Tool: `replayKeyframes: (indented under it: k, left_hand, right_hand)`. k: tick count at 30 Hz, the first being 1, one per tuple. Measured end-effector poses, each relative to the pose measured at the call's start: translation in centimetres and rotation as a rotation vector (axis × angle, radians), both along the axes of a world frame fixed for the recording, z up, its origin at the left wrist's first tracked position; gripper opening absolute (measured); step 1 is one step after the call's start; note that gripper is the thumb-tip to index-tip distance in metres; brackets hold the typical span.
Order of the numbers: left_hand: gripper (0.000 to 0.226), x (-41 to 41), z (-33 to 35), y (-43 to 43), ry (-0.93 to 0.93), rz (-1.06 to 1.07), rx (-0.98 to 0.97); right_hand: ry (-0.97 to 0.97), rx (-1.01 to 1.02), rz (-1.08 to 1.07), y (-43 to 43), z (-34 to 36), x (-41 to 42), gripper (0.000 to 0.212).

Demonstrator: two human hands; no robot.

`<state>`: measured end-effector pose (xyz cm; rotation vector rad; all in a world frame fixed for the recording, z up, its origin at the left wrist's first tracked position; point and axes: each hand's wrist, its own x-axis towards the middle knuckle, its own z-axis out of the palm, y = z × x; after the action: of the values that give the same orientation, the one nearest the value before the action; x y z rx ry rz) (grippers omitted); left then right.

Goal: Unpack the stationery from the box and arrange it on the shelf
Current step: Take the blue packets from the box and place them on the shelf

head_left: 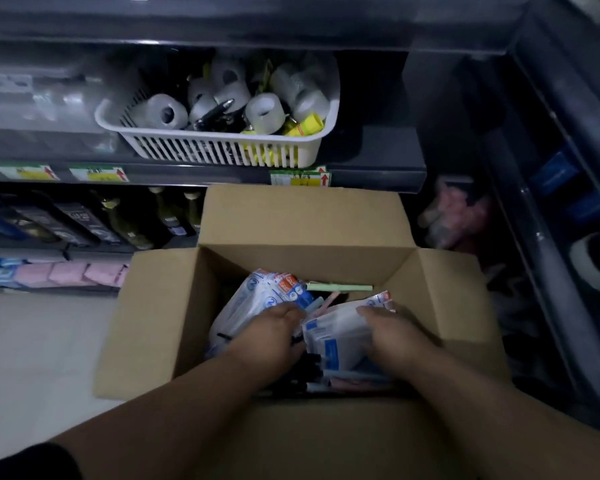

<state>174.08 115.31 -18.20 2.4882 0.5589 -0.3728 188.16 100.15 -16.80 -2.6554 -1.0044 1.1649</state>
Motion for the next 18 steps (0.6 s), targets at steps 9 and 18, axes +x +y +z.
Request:
replayKeyframes:
  k: [9,18]
  left_hand:
    - [0.051,5.4,-2.6,-3.8,0.226,-0.186,0.065]
    - [0.035,5.4,-2.4,-4.0,0.273,-0.008,-0.067]
  right_hand:
    - [0.009,0.229,-0.133,-0.8,-1.3,0.8,0.051]
    - [0.014,0.232,-0.128,-1.3,-0.9,0.7,0.062]
